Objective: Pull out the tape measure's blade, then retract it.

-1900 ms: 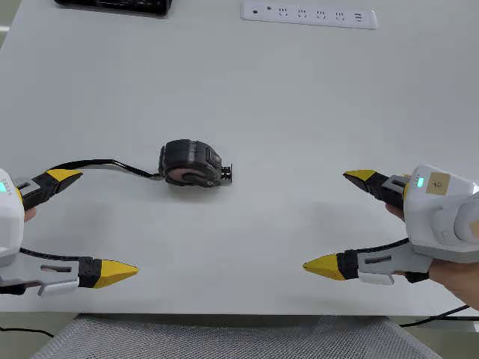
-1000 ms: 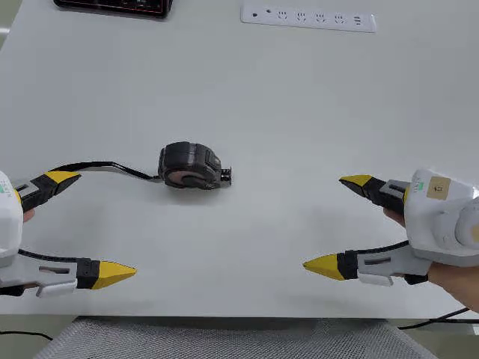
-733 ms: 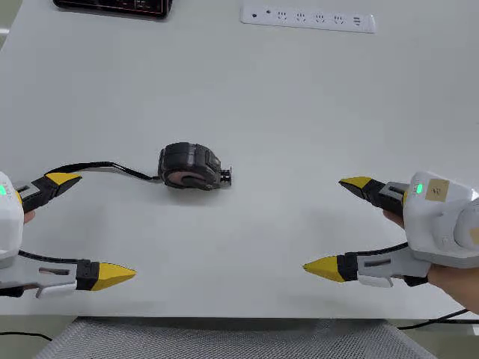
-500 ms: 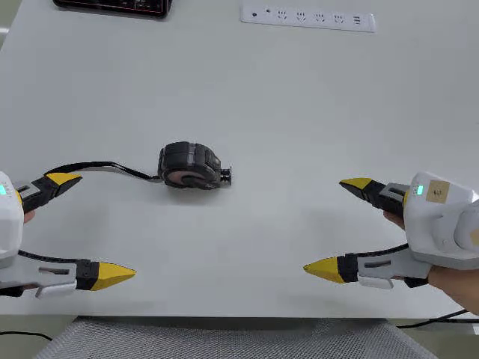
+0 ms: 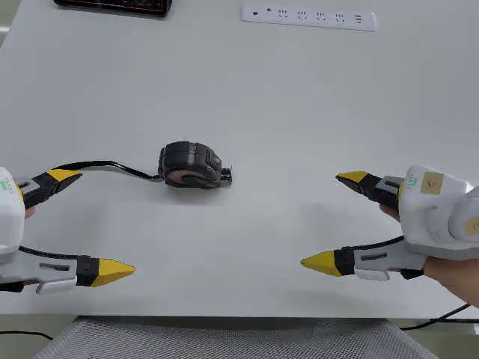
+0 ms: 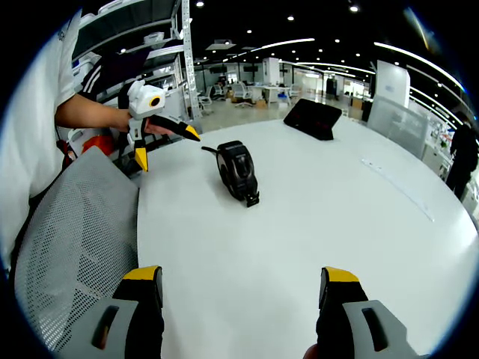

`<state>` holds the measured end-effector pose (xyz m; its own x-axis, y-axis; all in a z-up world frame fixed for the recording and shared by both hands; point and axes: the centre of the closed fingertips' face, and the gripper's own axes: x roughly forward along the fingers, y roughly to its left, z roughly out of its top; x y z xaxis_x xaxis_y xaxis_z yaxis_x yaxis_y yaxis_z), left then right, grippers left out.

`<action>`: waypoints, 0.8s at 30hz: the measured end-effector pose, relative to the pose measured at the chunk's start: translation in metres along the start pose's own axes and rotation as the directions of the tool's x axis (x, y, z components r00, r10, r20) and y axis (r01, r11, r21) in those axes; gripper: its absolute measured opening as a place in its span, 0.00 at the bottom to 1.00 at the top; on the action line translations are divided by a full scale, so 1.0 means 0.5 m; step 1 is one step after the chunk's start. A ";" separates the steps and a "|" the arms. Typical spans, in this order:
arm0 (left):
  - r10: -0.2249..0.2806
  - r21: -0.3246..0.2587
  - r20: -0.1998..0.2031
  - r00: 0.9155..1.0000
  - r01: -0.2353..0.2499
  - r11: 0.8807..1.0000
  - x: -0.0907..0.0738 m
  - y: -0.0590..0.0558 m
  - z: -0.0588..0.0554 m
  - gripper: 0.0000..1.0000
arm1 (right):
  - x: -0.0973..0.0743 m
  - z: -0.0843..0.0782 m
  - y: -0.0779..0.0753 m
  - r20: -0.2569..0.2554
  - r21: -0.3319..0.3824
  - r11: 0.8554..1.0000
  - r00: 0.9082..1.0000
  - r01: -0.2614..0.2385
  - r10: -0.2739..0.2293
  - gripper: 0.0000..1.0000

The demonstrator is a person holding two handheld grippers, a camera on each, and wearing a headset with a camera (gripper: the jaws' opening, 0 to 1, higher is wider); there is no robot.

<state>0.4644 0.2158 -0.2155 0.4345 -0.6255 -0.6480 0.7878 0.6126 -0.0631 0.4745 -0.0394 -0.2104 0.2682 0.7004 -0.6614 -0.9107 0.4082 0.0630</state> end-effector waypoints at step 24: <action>-0.050 0.062 -0.037 0.998 0.053 0.997 0.031 0.021 0.026 0.92 | 0.028 0.030 -0.037 -0.032 -0.094 0.995 0.999 -0.040 0.037 0.82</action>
<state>0.4850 0.2060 -0.2163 0.3779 -0.6373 -0.6716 0.8350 0.5479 -0.0501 0.5000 -0.0287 -0.2096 0.2241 0.6959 -0.6823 -0.9462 0.3231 0.0187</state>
